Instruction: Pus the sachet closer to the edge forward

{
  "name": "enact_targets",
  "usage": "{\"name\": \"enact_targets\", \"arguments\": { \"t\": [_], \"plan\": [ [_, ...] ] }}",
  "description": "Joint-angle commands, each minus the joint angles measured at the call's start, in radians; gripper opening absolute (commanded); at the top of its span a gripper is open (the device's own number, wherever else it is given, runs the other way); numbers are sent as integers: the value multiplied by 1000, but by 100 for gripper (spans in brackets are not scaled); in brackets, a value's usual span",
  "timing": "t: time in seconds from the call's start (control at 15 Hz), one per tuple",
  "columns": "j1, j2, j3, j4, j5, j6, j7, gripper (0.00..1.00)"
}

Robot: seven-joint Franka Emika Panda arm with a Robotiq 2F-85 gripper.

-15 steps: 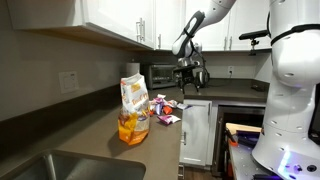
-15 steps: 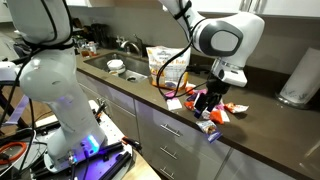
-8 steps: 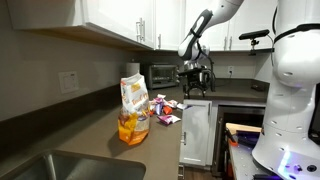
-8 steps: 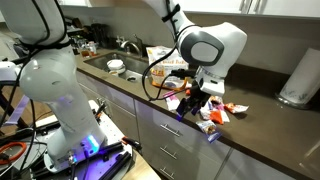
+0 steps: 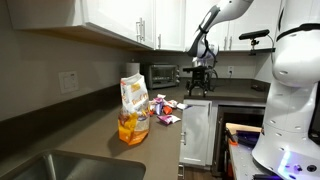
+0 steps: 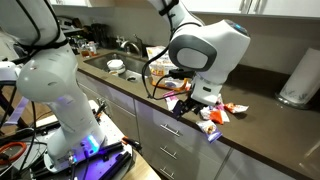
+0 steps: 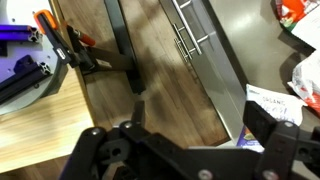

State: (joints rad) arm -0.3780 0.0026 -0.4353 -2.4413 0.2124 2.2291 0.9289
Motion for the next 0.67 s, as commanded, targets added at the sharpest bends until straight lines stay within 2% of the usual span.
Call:
{"name": "enact_targets", "arguments": {
  "t": [0.0,0.6],
  "plan": [
    [-10,23,12,-35,102,86,-66,100],
    [11,157,70,1,296,363,-202,100]
  ]
}}
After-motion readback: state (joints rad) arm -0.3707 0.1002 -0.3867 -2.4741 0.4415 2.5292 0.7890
